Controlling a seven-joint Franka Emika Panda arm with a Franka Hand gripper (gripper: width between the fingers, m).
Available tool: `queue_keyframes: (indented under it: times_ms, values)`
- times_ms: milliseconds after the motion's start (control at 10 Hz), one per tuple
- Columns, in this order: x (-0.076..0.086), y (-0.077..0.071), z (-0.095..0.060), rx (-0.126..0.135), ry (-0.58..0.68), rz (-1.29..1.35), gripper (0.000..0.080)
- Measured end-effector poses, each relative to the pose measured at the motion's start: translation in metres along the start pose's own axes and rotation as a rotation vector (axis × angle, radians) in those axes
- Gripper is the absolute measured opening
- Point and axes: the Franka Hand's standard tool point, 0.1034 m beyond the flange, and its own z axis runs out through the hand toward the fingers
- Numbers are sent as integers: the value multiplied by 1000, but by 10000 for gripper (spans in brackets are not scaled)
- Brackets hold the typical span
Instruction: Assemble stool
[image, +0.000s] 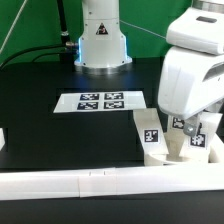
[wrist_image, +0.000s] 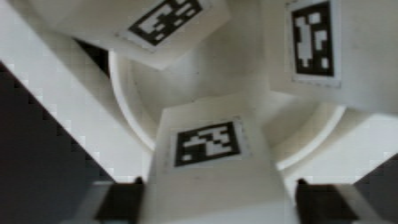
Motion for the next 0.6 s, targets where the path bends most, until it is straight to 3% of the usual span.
queue_keyframes:
  times_ms: [100,500,600]
  values:
    - [0,0,0,0,0,98,337]
    - [-1,2,0,3,3,398,337]
    - [-4,11,1,22,18,482,337]
